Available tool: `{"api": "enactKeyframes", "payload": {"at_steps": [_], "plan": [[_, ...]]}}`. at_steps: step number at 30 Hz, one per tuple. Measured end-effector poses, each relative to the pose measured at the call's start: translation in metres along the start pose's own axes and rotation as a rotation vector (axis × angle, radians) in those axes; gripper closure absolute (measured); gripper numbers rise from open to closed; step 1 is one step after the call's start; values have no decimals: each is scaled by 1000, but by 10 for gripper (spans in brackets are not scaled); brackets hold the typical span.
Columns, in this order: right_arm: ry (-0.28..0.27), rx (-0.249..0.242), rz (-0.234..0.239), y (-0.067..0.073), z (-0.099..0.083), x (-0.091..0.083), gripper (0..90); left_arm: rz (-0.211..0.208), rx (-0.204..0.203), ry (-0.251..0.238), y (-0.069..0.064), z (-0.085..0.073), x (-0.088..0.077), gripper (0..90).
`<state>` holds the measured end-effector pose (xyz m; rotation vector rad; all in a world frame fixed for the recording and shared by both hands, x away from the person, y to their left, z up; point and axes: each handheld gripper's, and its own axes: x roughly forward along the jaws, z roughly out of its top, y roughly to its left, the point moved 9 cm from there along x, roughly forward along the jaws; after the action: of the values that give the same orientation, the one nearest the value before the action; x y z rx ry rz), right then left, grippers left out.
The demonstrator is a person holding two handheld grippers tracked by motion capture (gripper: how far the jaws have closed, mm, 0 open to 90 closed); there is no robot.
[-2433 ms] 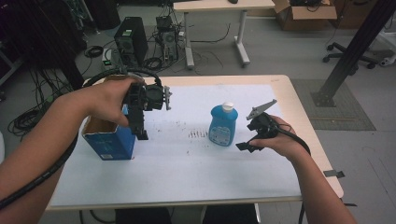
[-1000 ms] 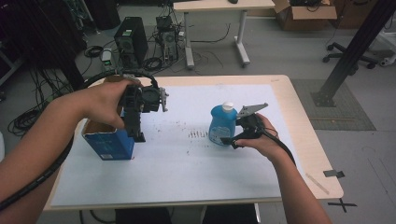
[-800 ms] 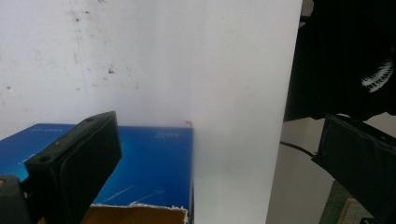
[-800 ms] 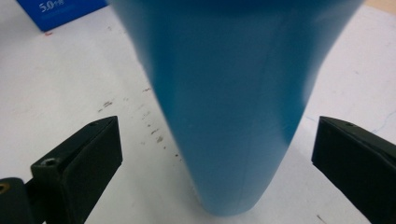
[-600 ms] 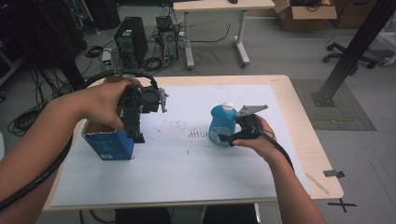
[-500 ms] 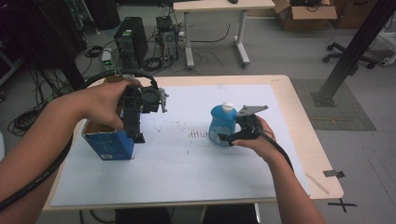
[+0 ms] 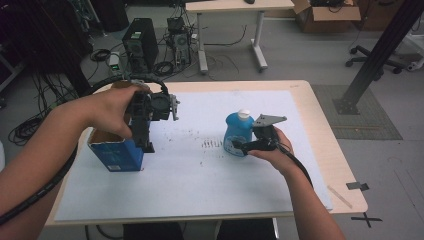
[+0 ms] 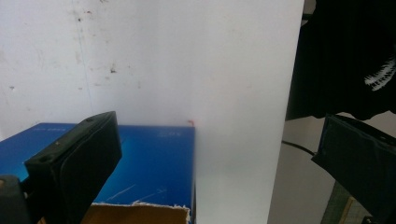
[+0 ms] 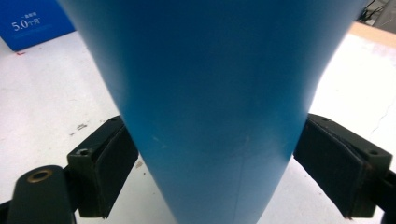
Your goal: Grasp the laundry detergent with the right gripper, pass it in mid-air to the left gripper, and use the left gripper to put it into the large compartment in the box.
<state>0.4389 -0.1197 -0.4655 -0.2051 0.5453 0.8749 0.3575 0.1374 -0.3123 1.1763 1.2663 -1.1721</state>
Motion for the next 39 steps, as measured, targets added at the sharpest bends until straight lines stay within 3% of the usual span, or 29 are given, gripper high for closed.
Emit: {"api": "enactKeyframes", "payload": {"at_steps": [21, 35, 39], "plan": [[-27, -16, 33, 2, 0, 2, 293, 6, -6, -2, 2, -1, -1, 4], [-57, -29, 83, 5, 1, 6, 402, 7, -5, 0, 3, 0, -2, 5], [-91, -67, 97, 5, 0, 5, 431, 6, 4, 0, 2, 4, -2, 5]]}}
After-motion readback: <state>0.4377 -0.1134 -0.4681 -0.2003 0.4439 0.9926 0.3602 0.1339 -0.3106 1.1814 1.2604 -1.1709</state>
